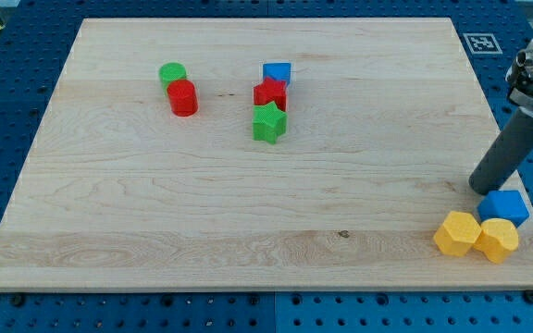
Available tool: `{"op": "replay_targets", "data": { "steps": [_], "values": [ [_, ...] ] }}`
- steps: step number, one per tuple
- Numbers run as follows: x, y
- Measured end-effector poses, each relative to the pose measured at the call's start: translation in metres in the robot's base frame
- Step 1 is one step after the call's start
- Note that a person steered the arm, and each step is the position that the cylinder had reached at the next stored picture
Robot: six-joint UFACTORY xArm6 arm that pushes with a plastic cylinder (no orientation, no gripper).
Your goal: Move your arm towards left side of blue triangle
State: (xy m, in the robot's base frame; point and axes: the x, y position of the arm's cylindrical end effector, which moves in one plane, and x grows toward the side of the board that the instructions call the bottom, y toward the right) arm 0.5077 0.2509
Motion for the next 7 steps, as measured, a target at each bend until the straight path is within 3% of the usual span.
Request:
{"op": "replay_targets", "data": {
  "steps": [2,4,7],
  "values": [
    [-0.097,-0.007],
    [-0.209,-0.069],
    [-0.253,-0.188]
  ]
}}
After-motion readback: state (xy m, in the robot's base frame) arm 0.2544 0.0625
